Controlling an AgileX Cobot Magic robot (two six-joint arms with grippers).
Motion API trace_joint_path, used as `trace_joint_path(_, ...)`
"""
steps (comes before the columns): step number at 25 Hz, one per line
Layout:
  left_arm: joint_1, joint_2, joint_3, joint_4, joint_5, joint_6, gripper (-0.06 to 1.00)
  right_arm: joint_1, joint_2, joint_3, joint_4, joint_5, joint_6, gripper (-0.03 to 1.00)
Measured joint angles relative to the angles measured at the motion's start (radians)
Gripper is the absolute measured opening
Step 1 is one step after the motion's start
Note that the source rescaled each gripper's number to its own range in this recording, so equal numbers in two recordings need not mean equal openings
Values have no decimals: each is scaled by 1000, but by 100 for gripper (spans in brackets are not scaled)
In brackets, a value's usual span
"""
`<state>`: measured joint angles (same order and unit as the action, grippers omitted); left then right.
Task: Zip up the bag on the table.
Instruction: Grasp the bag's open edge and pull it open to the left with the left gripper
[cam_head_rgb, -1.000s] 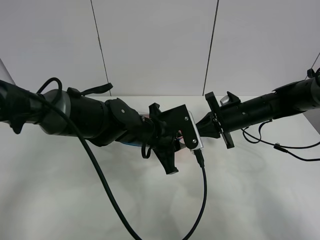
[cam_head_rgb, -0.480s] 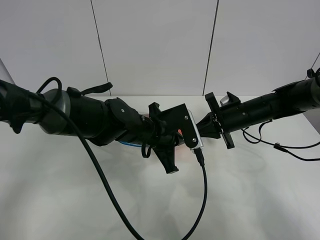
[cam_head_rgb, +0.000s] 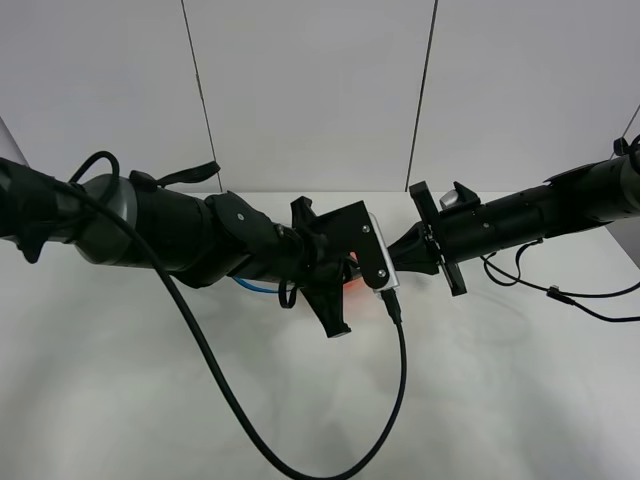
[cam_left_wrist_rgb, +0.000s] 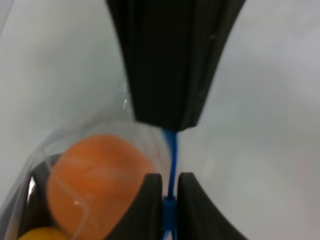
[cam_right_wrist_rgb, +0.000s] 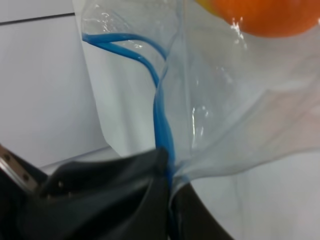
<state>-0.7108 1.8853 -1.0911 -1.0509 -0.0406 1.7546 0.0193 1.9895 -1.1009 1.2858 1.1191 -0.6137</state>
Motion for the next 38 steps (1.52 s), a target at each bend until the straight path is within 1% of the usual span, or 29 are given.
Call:
trace_joint_path(4,54,0,33,0,-8,44,0,0,0,0,6,-1,0,0)
trace_joint_path(12,141,0,116,1,-114,80,0,0,0,0,6,2,0,0)
trace_joint_path(16,182,0,121,1,-135,91,0,0,0,0,6,6,0,0)
trace_joint_path(22,238,0,121,5,-182,133,0,0,0,0,5,9,0,0)
trace_joint_path(27,285,0,121,23,-183,138,0,0,0,0,3,12,0,0)
trace_joint_path(38,399,0,121,27,-178,142,0,0,0,-1,6,26,0,0)
